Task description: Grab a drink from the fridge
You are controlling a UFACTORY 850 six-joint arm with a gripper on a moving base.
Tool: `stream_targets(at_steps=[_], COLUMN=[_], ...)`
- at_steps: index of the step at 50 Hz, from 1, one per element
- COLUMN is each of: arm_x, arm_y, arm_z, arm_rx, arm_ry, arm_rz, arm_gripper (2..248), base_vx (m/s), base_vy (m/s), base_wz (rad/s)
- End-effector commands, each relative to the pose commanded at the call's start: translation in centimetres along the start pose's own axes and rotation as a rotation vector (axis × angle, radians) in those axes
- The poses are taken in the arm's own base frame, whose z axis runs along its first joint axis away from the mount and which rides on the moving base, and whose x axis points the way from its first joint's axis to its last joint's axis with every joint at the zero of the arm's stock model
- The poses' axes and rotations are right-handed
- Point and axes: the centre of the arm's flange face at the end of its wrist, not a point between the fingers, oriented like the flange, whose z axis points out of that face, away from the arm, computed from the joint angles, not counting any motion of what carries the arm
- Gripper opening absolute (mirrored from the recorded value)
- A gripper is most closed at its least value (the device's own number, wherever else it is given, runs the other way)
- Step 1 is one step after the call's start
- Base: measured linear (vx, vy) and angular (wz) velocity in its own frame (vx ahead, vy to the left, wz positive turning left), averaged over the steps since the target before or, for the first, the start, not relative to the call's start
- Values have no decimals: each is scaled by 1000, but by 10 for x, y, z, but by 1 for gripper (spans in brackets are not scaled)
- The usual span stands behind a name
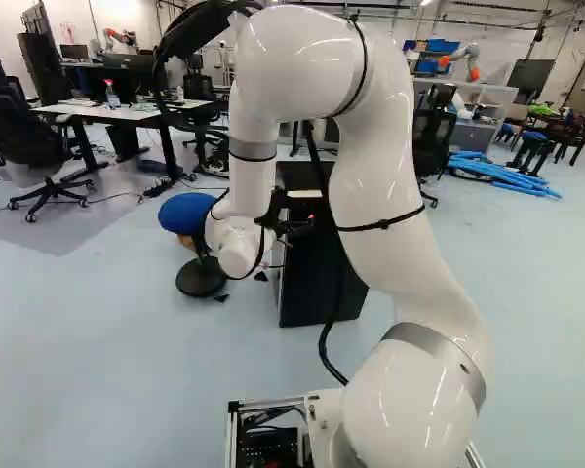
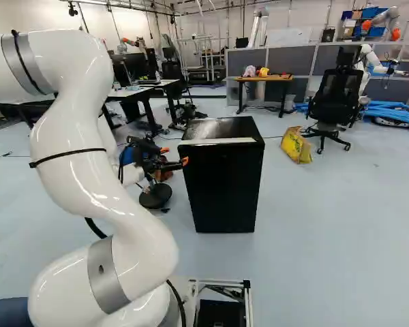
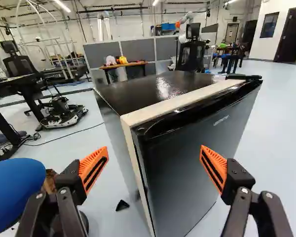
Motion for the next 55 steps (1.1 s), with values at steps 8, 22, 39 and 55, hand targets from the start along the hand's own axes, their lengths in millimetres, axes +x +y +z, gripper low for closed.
stream_targets(at_steps=[8,22,39,55], arm_x=[0,1,3,4], arm_y=[0,0,2,6], arm_z=[4,12,23,29], arm_rx=[-7,-22,-43,-61], arm_ry=[2,5,10,12], arm_rz=[4,11,20,23], arm_gripper=[247,247,247,247], base_vx=[0,0,0,0], base_vy=[0,0,0,0], base_wz=[0,0,0,0])
